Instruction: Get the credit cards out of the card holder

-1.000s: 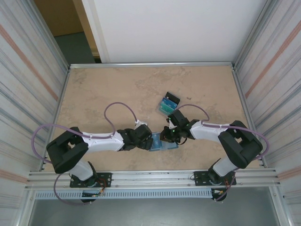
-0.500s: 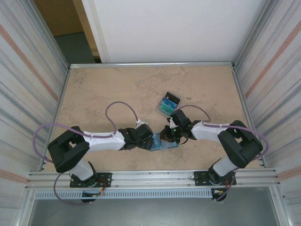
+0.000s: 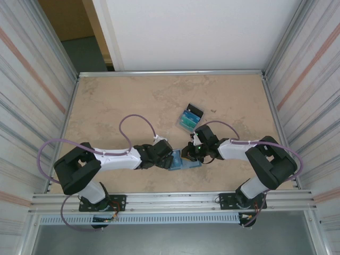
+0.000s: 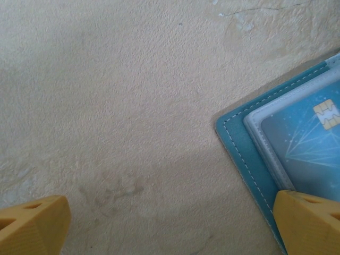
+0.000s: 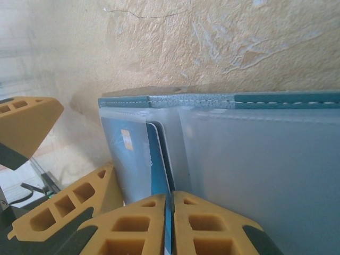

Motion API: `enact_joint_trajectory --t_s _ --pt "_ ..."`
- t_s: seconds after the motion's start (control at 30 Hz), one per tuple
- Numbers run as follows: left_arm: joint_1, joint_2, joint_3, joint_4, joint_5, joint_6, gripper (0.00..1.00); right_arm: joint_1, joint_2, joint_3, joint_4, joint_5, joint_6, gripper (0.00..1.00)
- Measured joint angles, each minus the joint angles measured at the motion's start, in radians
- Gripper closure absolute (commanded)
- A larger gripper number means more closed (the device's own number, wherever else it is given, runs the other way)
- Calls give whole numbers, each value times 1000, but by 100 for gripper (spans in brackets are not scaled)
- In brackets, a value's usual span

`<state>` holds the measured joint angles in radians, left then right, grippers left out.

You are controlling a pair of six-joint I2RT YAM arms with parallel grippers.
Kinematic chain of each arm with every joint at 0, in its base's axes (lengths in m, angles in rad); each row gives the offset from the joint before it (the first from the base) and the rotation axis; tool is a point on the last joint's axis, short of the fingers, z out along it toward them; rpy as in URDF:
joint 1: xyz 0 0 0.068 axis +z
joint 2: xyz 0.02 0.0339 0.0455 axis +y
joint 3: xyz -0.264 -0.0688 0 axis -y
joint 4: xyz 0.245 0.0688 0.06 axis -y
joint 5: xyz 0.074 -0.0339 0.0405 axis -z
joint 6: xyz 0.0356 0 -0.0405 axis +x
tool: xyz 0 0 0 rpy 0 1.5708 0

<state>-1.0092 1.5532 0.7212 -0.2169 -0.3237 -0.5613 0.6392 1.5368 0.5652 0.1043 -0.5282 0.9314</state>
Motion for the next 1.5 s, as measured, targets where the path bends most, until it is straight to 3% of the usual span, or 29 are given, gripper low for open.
enact_joint_trajectory --t_s 0.5,1.13,1.27,1.5 --pt "0 0 5 -10 -1 0 1 42 2 57 -135 83 -45 87" --pt "-1 0 8 -26 -17 0 1 20 -27 -3 15 -24 -19 90" --pt "-1 0 10 -33 -21 0 1 19 -2 -9 68 -51 -8 86" --pt "-1 -1 12 -45 -34 0 1 19 43 -12 110 -73 4 90"
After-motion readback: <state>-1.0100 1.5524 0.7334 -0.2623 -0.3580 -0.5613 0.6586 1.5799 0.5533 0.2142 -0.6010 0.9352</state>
